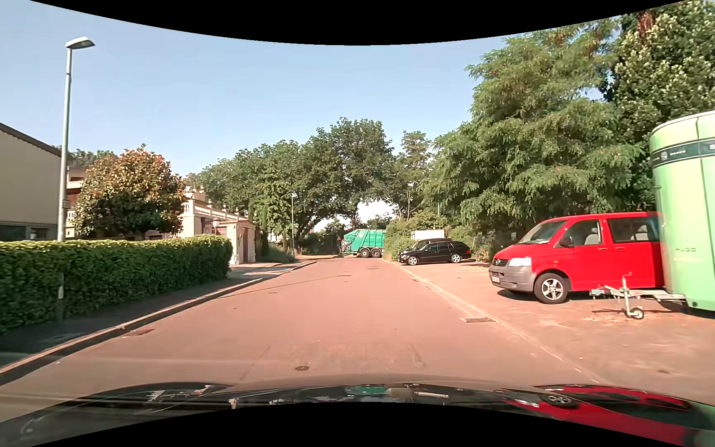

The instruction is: Follow the waypoints while adhering to traffic rules and regulations

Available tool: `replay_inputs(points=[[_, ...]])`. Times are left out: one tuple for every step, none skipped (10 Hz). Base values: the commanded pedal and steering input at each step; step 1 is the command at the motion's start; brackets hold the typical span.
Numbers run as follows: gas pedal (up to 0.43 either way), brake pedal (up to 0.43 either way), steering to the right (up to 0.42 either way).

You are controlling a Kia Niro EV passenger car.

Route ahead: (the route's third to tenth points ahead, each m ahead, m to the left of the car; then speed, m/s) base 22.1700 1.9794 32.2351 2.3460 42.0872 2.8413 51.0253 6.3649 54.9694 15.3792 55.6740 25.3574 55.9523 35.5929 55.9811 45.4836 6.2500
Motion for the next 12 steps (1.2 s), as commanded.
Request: replay_inputs(points=[[0.087, 0.0, 0.0], [0.079, 0.0, 0.0], [0.059, 0.0, 0.0], [0.059, 0.0, 0.0], [0.059, 0.0, 0.0], [0.067, 0.0, 0.001], [0.067, 0.0, 0.0], [0.067, 0.0, 0.002], [0.067, 0.0, 0.002], [0.067, 0.0, 0.001], [0.067, 0.0, -0.002], [0.067, 0.0, -0.006]])
